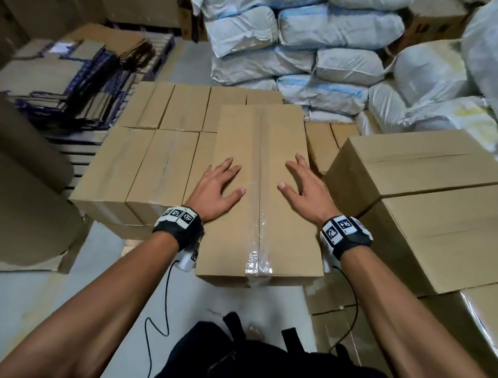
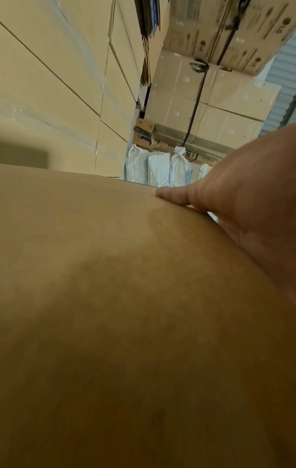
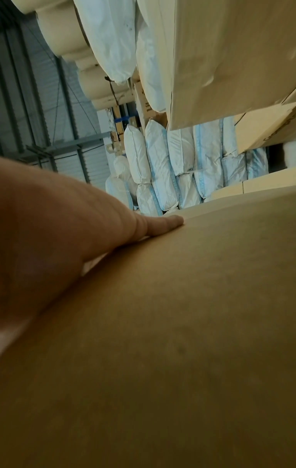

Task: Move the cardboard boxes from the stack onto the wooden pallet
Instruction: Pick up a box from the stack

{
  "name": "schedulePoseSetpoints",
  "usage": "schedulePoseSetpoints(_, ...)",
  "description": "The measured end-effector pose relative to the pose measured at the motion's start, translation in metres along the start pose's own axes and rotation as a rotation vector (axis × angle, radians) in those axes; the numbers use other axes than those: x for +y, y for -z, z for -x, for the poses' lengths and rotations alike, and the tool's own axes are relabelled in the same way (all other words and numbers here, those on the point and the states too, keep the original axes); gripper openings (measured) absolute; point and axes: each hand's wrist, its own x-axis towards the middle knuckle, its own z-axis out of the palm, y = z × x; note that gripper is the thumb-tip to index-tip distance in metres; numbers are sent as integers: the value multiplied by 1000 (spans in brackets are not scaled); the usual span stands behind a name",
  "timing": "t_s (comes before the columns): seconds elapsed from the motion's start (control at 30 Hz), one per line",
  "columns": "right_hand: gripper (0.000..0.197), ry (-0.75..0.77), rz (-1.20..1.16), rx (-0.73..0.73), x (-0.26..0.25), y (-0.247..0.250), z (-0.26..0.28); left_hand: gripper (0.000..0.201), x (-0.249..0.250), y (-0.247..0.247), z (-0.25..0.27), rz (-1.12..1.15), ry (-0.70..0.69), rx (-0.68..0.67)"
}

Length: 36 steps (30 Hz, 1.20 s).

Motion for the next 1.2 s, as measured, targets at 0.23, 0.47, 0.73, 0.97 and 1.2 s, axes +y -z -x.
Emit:
schedulePoseSetpoints(0.23, 66, 9, -11, -1, 33, 13, -102, 68, -25, -1, -105, -10, 1, 0)
schedulePoseSetpoints(0.47, 65, -33, 14, 31, 59, 20, -185, 67, -50, -6, -201, 11, -28, -23)
schedulePoseSetpoints(0.73, 64, -58, 14, 47, 87, 29, -262, 72, -84, -17, -286, 42, -42, -53)
schedulePoseSetpoints(0.97, 65, -21, 22, 21, 123, 35, -342, 68, -105, -32, -359, 22, -16, -30)
schedulePoseSetpoints(1.2, 65, -30, -21, -49, 183, 35, -456, 70, -141, -59, -462, -32, 57, -34)
